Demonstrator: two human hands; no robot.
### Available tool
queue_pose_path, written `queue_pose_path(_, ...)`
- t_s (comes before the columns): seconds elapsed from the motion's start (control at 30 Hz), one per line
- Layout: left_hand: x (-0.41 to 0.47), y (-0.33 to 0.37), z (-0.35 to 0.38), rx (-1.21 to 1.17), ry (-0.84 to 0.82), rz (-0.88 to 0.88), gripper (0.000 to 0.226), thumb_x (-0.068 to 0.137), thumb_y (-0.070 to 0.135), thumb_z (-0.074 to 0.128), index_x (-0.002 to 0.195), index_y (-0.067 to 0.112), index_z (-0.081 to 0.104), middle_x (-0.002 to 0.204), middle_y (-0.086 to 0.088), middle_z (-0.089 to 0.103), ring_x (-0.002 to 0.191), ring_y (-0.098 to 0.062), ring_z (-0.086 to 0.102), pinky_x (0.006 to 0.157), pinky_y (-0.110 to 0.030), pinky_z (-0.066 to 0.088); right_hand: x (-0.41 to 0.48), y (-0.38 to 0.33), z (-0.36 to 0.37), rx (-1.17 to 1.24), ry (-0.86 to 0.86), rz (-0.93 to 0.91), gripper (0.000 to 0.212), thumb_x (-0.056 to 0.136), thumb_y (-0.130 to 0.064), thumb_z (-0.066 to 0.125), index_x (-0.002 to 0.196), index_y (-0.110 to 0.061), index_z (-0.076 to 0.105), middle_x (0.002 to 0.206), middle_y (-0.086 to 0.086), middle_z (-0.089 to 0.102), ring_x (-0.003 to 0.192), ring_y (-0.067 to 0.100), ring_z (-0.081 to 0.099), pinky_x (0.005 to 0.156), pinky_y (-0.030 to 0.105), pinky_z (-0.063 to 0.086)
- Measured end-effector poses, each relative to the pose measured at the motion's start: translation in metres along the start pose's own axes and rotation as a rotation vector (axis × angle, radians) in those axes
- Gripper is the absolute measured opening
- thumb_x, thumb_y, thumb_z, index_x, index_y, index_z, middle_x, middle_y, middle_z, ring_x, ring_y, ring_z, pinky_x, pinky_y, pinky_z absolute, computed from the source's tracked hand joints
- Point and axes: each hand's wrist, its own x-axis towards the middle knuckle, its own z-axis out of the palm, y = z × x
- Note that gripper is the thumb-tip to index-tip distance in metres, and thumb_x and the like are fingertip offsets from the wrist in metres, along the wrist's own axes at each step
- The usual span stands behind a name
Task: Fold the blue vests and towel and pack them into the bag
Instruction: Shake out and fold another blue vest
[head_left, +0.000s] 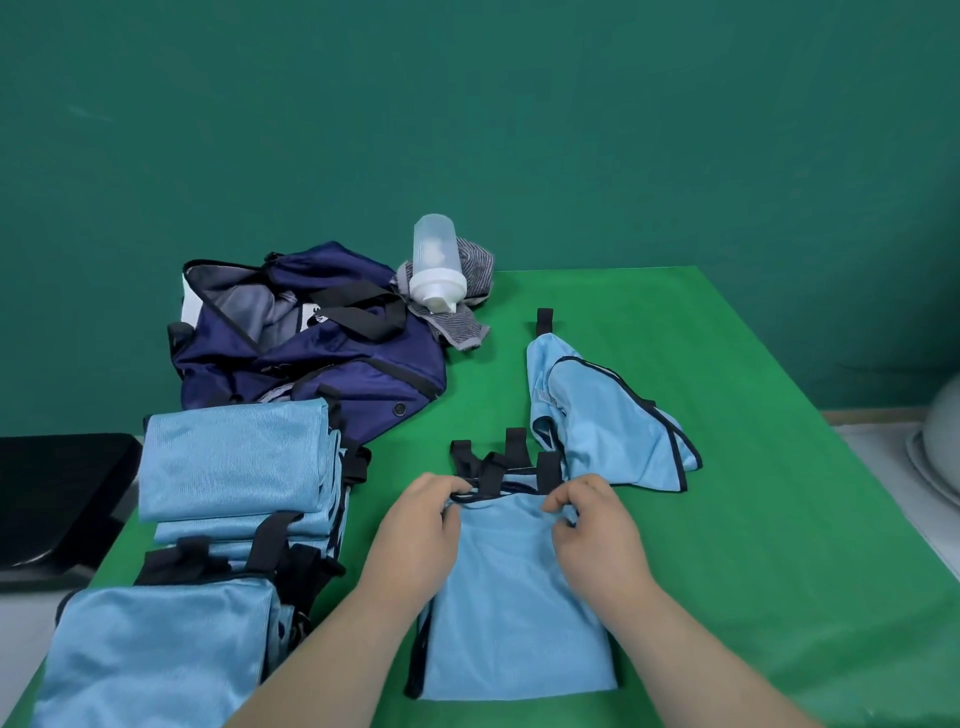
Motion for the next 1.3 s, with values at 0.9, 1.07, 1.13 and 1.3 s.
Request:
queue_pose_path(0.9,-0.013,-0.032,0.016,0.546,-0.291,0.261,0.078,0.09,0.072,0.03,0.157,0.036,0.012,0.163,0.013,-0.019,0.144,-0.008,-0.031,0.12,-0.056,-0.007,0.015,0.025,0.019,-0.644,-0.355,-0.509,0.07,0.097,-0.057,0.021,0.157,-0.021,0.022,0.167,-0.007,0.001,0.152,0.012,-0.015,0.125,0.037,0.0)
queue_pose_path(1.07,-0.001,-0.032,0.008,0.607,-0.369,0.16,0.098,0.076,0.087,0.031,0.155,0.043,-0.008,0.156,0.014,-0.038,0.142,-0.016,-0.038,0.119,-0.053,-0.014,0.017,0.027,0.018,-0.686,-0.394,-0.514,0.08,0.095,-0.063,0.017,0.16,-0.021,0.0,0.164,-0.01,-0.019,0.145,0.007,-0.032,0.123,0.036,-0.007)
queue_pose_path(1.13,0.002,-0.031,0.011,0.639,-0.367,0.155,0.099,0.075,0.087,0.029,0.154,0.043,-0.01,0.157,0.012,-0.037,0.144,-0.017,-0.036,0.119,-0.054,-0.014,0.019,0.027,0.018,-0.689,-0.398,-0.512,0.08,0.095,-0.063,0.017,0.16,-0.021,-0.001,0.164,-0.01,-0.02,0.145,0.007,-0.032,0.123,0.036,-0.008)
queue_pose_path(1.3,0.0,-0.029,0.008,0.67,-0.435,0.155,0.1,0.075,0.091,0.022,0.154,0.042,-0.015,0.155,0.01,-0.04,0.143,-0.018,-0.037,0.118,-0.055,-0.016,0.015,0.027,0.017,-0.688,-0.446,-0.495,0.083,0.091,-0.065,0.012,0.16,-0.021,-0.004,0.163,-0.009,-0.023,0.146,0.008,-0.03,0.124,0.033,-0.01)
